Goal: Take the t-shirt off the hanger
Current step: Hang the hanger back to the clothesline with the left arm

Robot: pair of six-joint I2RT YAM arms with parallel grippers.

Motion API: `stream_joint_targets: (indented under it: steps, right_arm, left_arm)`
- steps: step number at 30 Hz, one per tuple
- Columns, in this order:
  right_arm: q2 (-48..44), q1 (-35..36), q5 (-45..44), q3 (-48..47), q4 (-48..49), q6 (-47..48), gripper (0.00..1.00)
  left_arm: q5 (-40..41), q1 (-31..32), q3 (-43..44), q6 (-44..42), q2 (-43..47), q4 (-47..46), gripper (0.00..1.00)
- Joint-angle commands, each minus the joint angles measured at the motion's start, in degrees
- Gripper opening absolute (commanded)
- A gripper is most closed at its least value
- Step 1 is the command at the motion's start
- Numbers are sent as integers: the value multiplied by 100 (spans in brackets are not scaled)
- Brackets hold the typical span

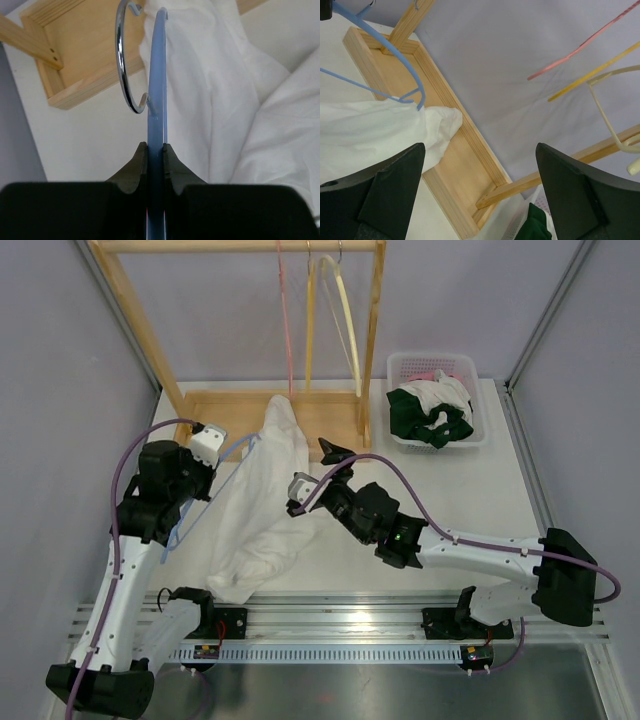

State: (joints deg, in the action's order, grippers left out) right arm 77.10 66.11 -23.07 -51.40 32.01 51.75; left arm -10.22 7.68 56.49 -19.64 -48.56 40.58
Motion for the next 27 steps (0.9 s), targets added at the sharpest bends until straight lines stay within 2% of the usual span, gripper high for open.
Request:
stream_joint_targets:
  steps: [1,9,14,18,24,27]
  right_arm:
    - [-344,-10,-110,147,613,-560,100]
    - [-1038,-10,170,639,921,-1052,99]
    - [-1530,-10,259,876,789,-1237,100]
    - [-1847,-10,268,1131,886,-1272,100]
    - [-2313,-10,338,1386,798,-1343,100]
    - [-2515,-10,356,1483,763,-1351,99]
  left_arm:
    - [960,5,371,-67,13,-709,0]
    - [1162,-109,1364,407,-786,-1296,0]
    - [1163,-118,2696,645,-1471,-1438,0]
    - [829,-127,3648,856,-2104,-1702,0]
    - [680,-135,5457,1102,-3554,-1351,0]
    - [583,-144,5986,1199,-4134,-1360,0]
